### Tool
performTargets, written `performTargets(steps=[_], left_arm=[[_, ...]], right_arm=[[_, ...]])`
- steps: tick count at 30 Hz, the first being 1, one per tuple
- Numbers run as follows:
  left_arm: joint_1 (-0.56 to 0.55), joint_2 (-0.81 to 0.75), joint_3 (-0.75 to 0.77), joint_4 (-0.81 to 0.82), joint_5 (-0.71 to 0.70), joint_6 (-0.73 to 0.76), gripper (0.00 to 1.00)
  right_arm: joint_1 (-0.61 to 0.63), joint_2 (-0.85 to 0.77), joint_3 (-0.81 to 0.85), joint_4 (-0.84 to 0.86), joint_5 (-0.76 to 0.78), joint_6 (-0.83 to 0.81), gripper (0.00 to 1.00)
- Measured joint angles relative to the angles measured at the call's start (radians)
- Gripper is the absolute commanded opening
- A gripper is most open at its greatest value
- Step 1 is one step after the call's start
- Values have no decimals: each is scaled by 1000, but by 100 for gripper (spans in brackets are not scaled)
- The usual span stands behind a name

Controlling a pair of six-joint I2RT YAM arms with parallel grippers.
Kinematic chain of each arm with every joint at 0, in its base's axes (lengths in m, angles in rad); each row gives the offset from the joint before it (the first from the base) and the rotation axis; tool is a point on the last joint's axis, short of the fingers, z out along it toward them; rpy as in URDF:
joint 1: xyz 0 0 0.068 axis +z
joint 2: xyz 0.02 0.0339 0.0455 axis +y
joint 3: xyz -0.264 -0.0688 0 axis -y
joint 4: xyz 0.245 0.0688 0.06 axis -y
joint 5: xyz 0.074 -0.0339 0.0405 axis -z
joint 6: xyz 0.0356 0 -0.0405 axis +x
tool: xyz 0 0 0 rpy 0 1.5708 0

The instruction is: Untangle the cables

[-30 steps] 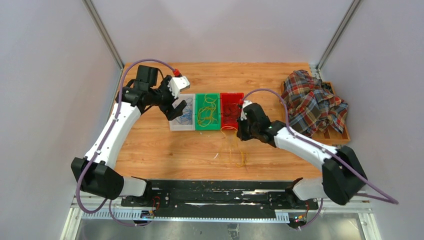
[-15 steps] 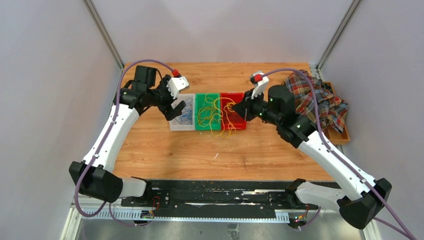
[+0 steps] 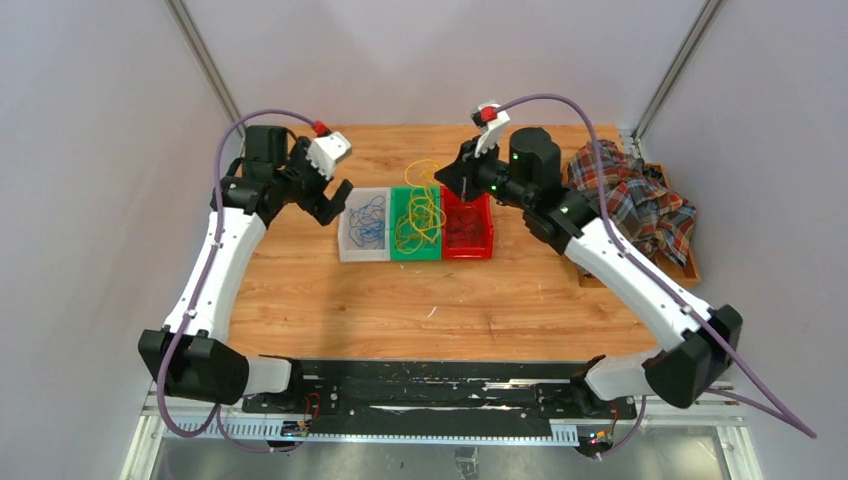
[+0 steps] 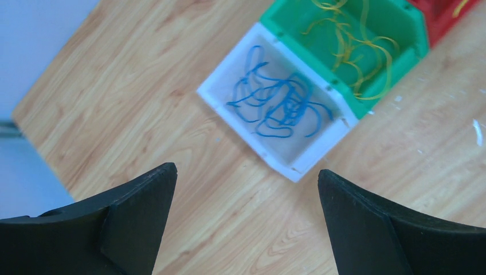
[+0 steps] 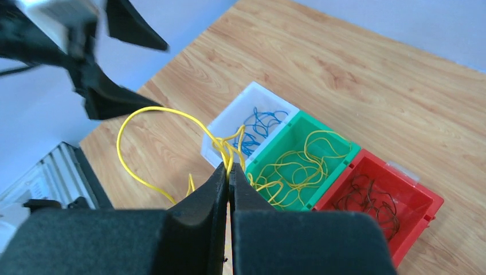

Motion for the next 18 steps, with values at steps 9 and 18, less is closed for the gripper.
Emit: performTargets(steps=[9,18], left_arm=[[129,13,-28,137,-48,-121,98],[154,13,-85,180,-53,-144,98]], right_arm=[[0,253,29,64,38,-48,1],[8,470,100,79,147,-139,5]])
